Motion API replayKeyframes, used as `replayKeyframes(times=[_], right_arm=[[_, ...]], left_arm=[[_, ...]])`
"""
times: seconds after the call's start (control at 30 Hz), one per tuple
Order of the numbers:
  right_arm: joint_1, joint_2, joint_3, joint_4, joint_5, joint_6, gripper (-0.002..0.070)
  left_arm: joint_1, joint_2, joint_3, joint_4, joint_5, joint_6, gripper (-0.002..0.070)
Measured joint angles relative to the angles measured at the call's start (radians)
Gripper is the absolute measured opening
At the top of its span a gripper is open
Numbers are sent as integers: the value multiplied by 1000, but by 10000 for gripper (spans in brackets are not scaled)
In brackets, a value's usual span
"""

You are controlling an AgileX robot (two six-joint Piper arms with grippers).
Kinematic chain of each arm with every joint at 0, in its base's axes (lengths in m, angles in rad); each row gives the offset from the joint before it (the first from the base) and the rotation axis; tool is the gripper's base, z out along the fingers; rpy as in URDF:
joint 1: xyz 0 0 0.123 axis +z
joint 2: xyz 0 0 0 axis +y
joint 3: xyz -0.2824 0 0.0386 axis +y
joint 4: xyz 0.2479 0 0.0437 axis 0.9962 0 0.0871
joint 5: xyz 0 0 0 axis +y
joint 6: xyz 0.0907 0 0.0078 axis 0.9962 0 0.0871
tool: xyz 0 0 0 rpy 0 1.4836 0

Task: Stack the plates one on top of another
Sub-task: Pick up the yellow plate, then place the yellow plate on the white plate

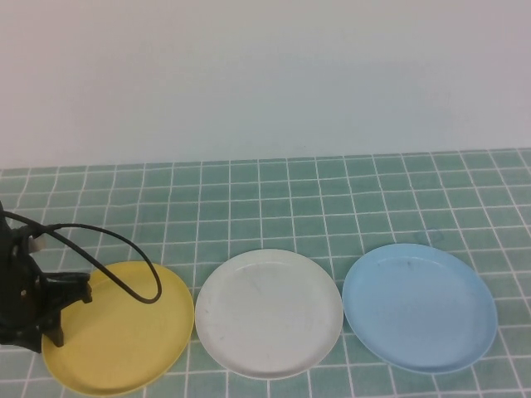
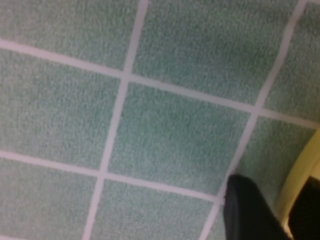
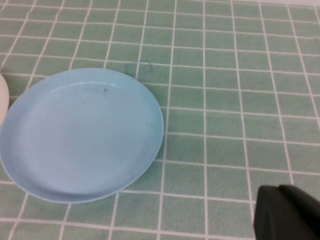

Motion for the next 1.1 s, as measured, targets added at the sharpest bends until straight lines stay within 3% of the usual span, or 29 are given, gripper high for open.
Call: replayKeyframes(times=[0.27, 0.77, 1.1], right_arm=[[0, 0, 10, 0, -13, 0, -2], [0, 0, 43, 2, -75, 0, -2], [0, 2, 43, 2, -75, 0, -2]], left_arm=[[-2, 4, -2, -12, 2, -1, 60], [-2, -77, -124, -12, 88, 26, 9], [-2, -134, -250, -285, 192, 285, 7]])
